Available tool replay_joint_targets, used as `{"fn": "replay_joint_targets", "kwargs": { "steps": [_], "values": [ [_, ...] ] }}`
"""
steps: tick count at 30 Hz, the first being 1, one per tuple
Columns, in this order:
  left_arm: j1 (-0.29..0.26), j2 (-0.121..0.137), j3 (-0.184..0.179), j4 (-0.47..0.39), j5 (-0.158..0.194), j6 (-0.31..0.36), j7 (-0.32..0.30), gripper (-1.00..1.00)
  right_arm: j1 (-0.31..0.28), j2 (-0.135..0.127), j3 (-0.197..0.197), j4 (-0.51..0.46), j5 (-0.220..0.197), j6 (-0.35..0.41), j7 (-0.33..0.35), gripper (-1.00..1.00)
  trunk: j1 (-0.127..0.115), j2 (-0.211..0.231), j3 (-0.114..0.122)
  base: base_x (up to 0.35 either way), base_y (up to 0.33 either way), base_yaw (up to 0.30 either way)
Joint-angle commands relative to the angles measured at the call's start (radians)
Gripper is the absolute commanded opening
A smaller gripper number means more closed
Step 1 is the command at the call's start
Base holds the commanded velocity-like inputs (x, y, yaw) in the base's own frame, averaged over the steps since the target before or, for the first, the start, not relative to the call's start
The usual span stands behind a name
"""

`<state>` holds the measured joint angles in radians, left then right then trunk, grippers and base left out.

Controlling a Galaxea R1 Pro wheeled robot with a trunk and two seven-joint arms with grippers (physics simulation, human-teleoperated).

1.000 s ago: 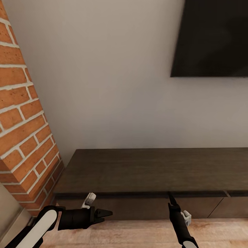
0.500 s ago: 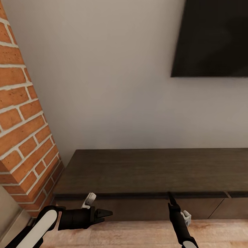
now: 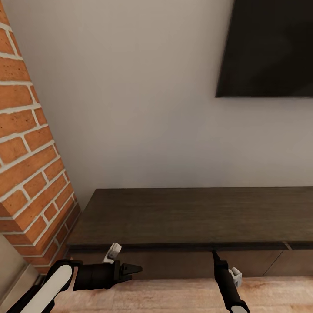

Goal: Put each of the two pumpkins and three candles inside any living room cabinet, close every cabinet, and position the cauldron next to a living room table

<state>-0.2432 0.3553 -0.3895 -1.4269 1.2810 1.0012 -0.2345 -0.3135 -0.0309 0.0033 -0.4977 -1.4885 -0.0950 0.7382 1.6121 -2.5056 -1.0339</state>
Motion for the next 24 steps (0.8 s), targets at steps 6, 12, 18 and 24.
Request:
{"fn": "replay_joint_targets", "kwargs": {
  "steps": [6, 12, 18, 24],
  "values": [
    [-0.001, 0.001, -0.001, 0.000, -0.008, 0.000, -0.009, 1.00, -0.001, 0.000, 0.004, -0.013, -0.004, -0.002, 0.009, -1.00, 0.000, -0.001, -0.001, 0.000, 0.000, 0.000],
    [-0.001, 0.000, -0.002, 0.000, -0.008, 0.000, -0.009, 1.00, -0.001, 0.000, 0.004, -0.013, -0.004, -0.002, 0.009, -1.00, 0.000, -0.001, -0.001, 0.000, 0.000, 0.000],
    [-0.001, 0.000, -0.002, 0.000, -0.008, 0.000, -0.009, 1.00, -0.001, 0.000, 0.004, -0.013, -0.003, -0.003, 0.009, -1.00, 0.000, -0.001, -0.001, 0.000, 0.000, 0.000],
    [-0.001, 0.000, -0.002, 0.000, -0.008, 0.000, -0.009, 1.00, -0.001, 0.000, 0.004, -0.013, -0.002, -0.003, 0.007, -1.00, 0.000, -0.001, -0.001, -0.118, 0.000, 0.000]
  ]
}}
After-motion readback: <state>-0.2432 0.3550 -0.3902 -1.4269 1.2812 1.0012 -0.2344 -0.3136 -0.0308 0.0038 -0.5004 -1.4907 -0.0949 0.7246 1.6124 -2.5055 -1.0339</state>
